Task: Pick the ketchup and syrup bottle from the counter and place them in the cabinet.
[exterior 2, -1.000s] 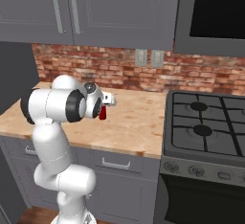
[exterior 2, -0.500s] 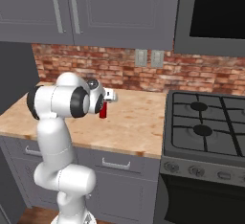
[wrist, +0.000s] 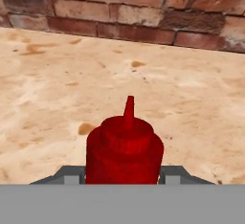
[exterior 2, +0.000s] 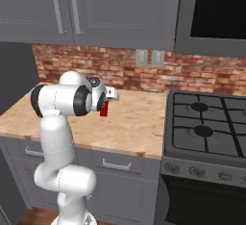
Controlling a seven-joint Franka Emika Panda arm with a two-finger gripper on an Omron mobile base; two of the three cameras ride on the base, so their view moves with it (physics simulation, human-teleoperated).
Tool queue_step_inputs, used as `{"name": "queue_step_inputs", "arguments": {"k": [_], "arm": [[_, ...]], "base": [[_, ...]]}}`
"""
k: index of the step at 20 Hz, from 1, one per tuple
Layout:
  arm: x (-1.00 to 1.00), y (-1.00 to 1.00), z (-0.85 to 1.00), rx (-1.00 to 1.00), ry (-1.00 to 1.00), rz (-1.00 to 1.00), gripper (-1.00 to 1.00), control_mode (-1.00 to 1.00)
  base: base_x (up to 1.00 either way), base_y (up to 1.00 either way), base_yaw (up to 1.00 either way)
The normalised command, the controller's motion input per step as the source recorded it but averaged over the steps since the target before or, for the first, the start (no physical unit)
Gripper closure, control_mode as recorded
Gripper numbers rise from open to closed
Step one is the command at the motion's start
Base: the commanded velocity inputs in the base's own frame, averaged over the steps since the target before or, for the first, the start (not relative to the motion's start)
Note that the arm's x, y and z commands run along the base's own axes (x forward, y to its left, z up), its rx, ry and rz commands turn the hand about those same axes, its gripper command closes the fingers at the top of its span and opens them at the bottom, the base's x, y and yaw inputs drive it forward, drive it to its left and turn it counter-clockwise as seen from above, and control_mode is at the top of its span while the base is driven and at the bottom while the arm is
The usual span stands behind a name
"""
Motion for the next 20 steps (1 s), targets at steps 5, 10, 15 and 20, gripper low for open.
{"name": "queue_step_inputs", "arguments": {"k": [5,10,15,20], "arm": [[0.00,0.00,0.00,0.00,0.00,0.00,1.00,-1.00],[-0.17,0.00,0.06,0.00,-0.04,0.00,1.00,-1.00],[-0.40,0.00,0.26,0.00,-0.09,0.00,1.00,-1.00],[-0.50,0.00,0.38,0.00,-0.10,0.00,1.00,-1.00]], "base": [[0.00,0.00,0.00],[0.00,0.00,0.00],[0.00,0.00,0.00],[0.00,0.00,0.00]]}}
